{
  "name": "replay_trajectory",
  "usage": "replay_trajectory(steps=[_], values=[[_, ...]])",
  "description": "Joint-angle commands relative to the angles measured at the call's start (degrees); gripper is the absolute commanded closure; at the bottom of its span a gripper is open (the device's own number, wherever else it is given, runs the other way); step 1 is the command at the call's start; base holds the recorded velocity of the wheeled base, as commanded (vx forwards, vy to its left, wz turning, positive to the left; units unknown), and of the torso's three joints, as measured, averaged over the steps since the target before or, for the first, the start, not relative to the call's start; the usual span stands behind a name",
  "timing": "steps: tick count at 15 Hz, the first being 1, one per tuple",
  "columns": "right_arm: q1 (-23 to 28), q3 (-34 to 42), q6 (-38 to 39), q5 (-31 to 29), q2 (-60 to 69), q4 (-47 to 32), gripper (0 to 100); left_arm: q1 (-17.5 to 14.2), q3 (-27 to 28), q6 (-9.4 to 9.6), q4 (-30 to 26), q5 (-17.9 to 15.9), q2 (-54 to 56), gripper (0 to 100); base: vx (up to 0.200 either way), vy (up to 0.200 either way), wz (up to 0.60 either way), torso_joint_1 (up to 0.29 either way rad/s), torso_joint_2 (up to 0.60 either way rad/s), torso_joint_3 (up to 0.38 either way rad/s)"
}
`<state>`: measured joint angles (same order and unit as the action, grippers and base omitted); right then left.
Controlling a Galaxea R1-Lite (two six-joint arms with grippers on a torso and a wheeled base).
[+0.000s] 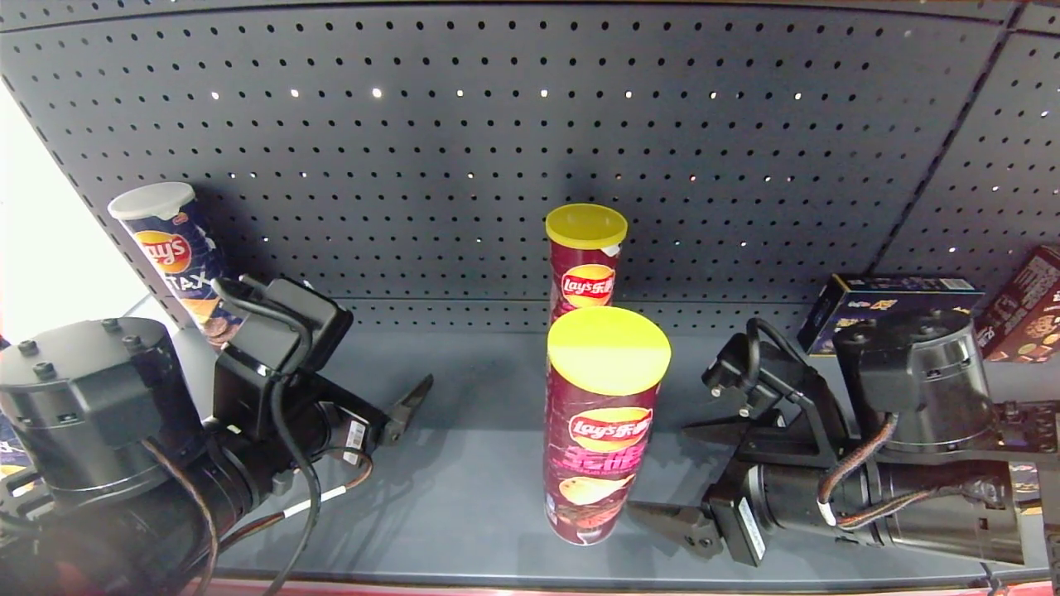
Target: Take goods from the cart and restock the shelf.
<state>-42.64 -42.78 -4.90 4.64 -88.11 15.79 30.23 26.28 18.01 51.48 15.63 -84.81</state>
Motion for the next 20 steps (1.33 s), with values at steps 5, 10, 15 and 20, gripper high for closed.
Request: replay_trajectory(steps=[5, 10, 15, 20], values=[[0.28, -0.20, -0.02, 0.01, 0.05, 0.03, 0, 0.00, -0.09, 0.01, 0.02, 0.02, -0.18, 0, 0.000, 0.000, 0.00, 0.000, 0.00, 0.000], [0.28, 0.41, -0.02, 0.01, 0.75, 0.03, 0, -0.09, -0.36, 0.01, 0.02, 0.02, -0.09, 0, 0.000, 0.000, 0.00, 0.000, 0.00, 0.000], [3.53, 3.75, -0.02, -0.07, 5.58, 0.03, 0, -0.09, -0.53, 0.10, 0.02, 0.02, 0.00, 0, 0.000, 0.000, 0.00, 0.000, 0.00, 0.000], [8.89, 3.23, -0.02, -0.07, 11.47, 0.82, 0, -0.53, -1.67, -0.16, 0.02, 0.02, 1.84, 0, 0.000, 0.000, 0.00, 0.000, 0.00, 0.000]])
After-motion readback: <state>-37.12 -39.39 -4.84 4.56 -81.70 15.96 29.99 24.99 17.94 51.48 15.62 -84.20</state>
